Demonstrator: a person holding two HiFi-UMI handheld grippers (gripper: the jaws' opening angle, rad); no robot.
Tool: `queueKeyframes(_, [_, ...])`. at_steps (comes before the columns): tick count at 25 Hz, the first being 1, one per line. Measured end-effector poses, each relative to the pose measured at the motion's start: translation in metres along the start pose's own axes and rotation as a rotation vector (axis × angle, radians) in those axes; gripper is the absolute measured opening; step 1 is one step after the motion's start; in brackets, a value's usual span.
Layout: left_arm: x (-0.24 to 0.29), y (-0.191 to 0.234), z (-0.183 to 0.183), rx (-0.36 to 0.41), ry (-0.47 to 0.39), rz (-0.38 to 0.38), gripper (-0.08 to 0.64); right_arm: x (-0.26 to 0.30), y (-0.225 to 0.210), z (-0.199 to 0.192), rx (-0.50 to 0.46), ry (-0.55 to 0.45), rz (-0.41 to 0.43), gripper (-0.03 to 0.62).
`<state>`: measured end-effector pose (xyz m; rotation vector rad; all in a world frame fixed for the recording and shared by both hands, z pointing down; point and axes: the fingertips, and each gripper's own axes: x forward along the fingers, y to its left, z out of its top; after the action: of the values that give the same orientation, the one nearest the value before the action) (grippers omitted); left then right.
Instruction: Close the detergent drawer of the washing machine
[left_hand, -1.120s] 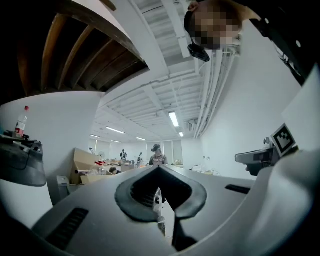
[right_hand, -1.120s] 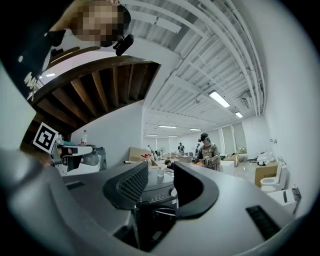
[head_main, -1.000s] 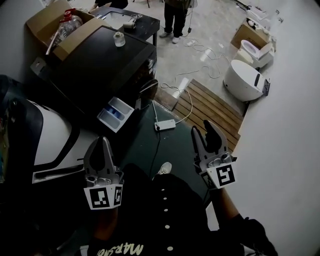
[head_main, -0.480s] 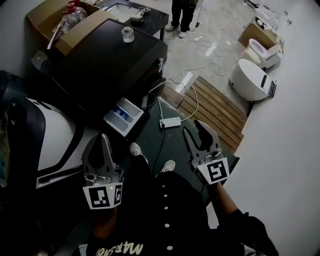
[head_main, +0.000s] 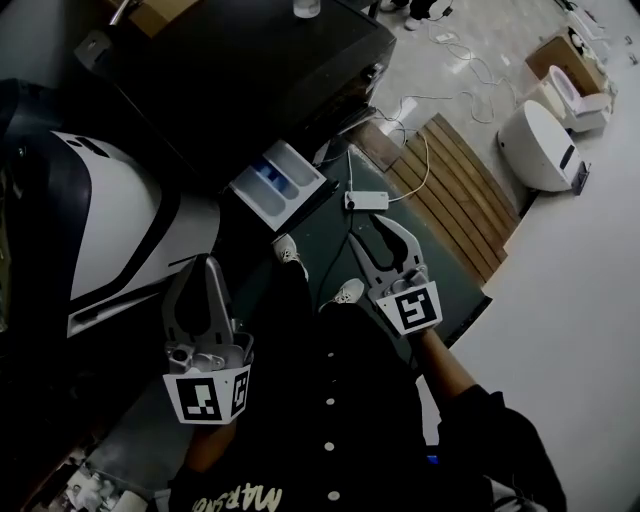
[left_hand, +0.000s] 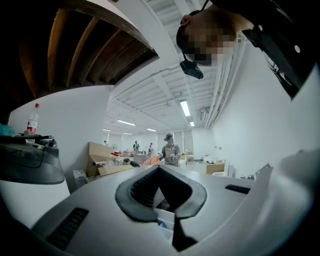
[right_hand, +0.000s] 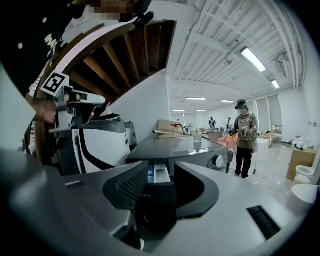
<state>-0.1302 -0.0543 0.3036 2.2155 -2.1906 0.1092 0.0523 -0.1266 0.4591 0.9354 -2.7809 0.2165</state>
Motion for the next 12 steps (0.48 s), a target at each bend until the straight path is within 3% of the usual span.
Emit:
queueKeyframes(6, [-0.015,0.013,-0.017,0.002,0.046,0.039,0.011,0.036,0.030,-0.045,-0.003,0.071,0.102,0.167])
queueKeyframes(12, [-0.018,0.017,-0.039,-0.013,0.092,0.044,0.011,0.060,0.045,-0.086,-0.001,0.132,0.128,0.169])
